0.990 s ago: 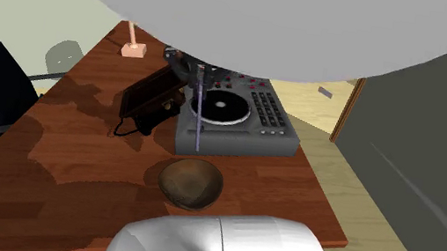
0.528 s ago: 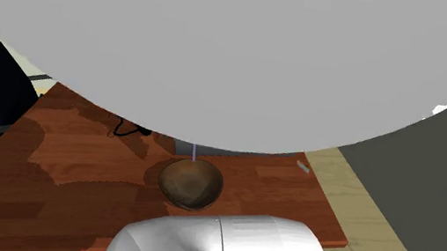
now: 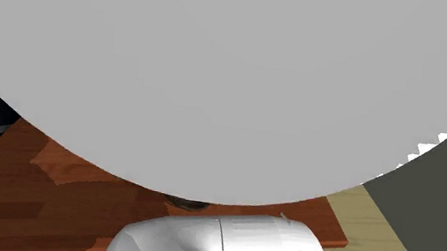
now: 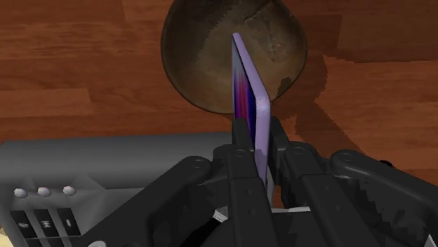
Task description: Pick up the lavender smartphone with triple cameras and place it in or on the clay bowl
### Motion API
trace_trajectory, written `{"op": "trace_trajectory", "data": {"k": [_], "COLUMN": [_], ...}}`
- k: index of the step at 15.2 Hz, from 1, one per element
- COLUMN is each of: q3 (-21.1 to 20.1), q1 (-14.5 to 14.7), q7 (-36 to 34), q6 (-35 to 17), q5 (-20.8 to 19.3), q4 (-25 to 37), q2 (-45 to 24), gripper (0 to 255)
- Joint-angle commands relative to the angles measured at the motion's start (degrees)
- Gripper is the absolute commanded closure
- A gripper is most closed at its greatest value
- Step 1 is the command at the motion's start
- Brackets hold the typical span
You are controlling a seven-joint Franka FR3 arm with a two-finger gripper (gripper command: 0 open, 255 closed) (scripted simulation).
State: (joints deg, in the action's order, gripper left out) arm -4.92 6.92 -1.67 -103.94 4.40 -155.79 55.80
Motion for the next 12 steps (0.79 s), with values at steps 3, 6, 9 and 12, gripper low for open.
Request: {"op": "trace_trajectory", "data": {"k": [3, 6, 9, 12], "q3": [-0.37, -0.55, -0.74, -0.74], "q1": [0.23, 0.34, 0.46, 0.46], "q7": [-0.11, -0.09, -0.06, -0.06], "q6": [-3.15, -5.55, -8.02, -8.02], "q5": [0.36, 0.56, 0.78, 0.78], "q4": [-3.33, -5.57, -7.71, -7.71], "q2": [0.21, 0.05, -0.29, -0.29], "gripper": [255, 255, 255, 255]}}
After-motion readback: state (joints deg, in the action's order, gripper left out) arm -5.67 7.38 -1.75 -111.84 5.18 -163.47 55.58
